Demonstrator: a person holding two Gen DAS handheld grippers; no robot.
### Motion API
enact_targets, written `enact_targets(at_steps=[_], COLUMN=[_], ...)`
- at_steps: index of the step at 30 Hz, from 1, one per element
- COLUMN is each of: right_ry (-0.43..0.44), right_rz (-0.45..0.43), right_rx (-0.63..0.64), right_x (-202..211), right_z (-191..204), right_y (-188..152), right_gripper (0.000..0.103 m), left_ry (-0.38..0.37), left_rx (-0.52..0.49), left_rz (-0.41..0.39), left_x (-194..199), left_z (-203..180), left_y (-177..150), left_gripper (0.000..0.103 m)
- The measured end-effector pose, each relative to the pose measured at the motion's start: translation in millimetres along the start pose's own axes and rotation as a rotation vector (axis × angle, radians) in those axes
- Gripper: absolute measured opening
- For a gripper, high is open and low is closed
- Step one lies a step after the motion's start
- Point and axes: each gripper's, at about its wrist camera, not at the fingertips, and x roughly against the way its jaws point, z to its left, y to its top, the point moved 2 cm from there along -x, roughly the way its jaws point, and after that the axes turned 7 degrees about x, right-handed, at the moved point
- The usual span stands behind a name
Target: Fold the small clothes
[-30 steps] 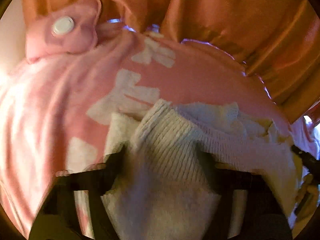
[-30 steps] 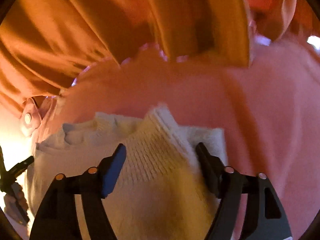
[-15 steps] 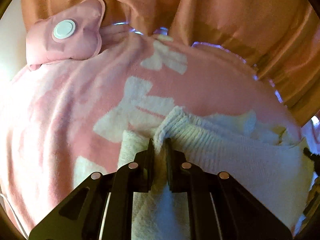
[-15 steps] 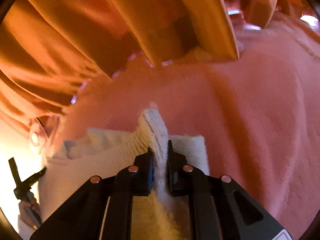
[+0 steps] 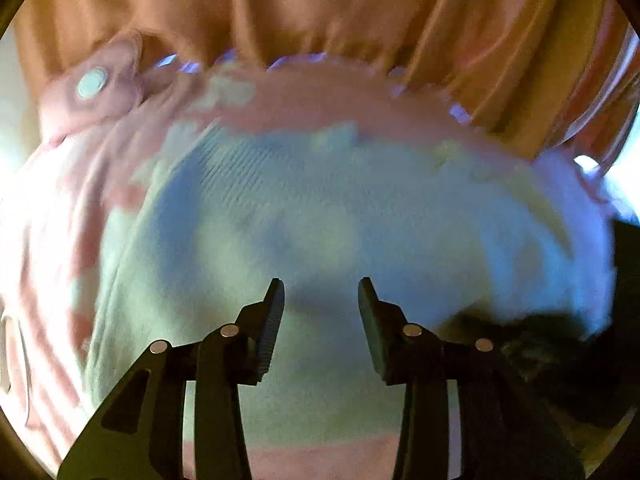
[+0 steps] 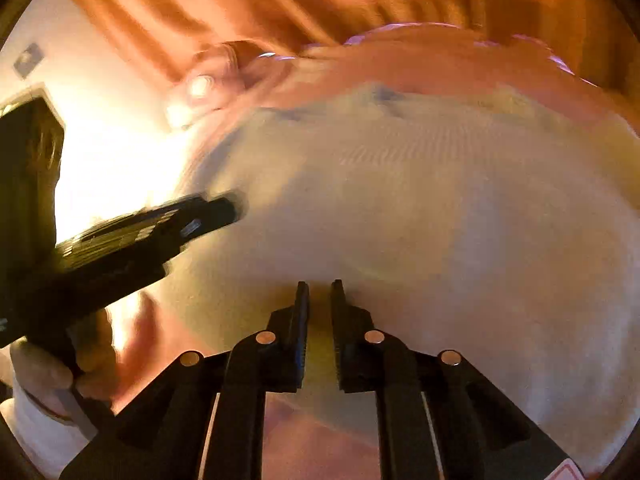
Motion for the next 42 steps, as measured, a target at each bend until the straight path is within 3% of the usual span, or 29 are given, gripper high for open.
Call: enact_targets(at_steps=[4, 6, 7, 8, 10, 11, 12, 13, 14, 17, 19, 24, 26, 29, 30, 31, 32, 35, 38, 42], right_ry=[-0.127, -0.229, -0.23, -0.258, -0.357, -0.359, -0.296, -0.227, -0.182, -0.03, 0.014, 0.017, 0.063, 0.094, 0.102, 0.105, 0.105, 0.102, 0.116, 0.156], right_rz=[-0.065, -0.08, -0.099, -0.111, -0.116, -0.129, -0.155, -0.17, -0.174, -0.15, -0.114, 0.013, -0.03, -0.019, -0.025, -0.03, -0.031, -0.033, -0.032, -0.031], right_rx=[-0.213, -0.293, -0.318, -0.358, -0.328, -0.293, -0.243, -0.206, -0.176, -0.043, 0.012, 0.019, -0.027, -0.044, -0.043, -0.045, -0.045, -0.041, -0.058, -0.11], right_x=[58, 82, 92, 101, 110, 111, 110, 103, 95, 49, 16, -67, -76, -70, -71, -72, -68, -68, -60, -54], right_z=[-101, -138, -147, -154, -141, -129, -110, -87, -69, 1, 28, 40, 30, 30, 30, 30, 28, 28, 21, 15], right_y=[-36, -54, -63, -68, -64, -58, -50, -37, -27, 6, 18, 19, 15, 8, 7, 7, 6, 7, 9, 9], right_gripper=[0.0, 0.0, 0.0, 0.0, 0.013, 0.013, 0.013, 0.013, 0.013, 0.013, 0.012, 0.01, 0.002, 0.002, 0.001, 0.001, 0.001, 0.001, 0.002, 0.005], left_ry=[0.042, 0.015, 0.004, 0.015, 0.052, 0.057, 0.055, 0.042, 0.034, 0.029, 0.031, -0.047, -0.056, -0.039, -0.033, -0.034, -0.047, -0.103, -0.149, -0.251], left_rx=[0.091, 0.124, 0.155, 0.186, 0.224, 0.241, 0.265, 0.297, 0.316, 0.387, 0.437, 0.598, 0.597, 0.56, 0.542, 0.521, 0.506, 0.498, 0.445, 0.311], left_rz=[-0.006, -0.007, -0.004, -0.01, -0.037, -0.046, -0.059, -0.064, -0.057, -0.006, -0.005, -0.009, 0.005, -0.003, -0.008, -0.017, -0.02, -0.02, -0.1, -0.193], left_x=[12, 25, 31, 36, 48, 53, 58, 59, 56, 40, 35, 24, 18, 11, 10, 11, 10, 14, 44, 88], left_z=[71, 94, 104, 110, 117, 118, 120, 119, 119, 119, 122, 136, 137, 130, 127, 125, 122, 116, 98, 38], left_y=[-20, -26, -28, -30, -32, -33, -34, -36, -37, -44, -47, -46, -43, -37, -35, -34, -32, -20, -2, 27], left_gripper=[0.036, 0.027, 0.025, 0.029, 0.032, 0.041, 0.047, 0.06, 0.064, 0.064, 0.068, 0.077, 0.077, 0.078, 0.077, 0.069, 0.052, 0.024, 0.021, 0.02])
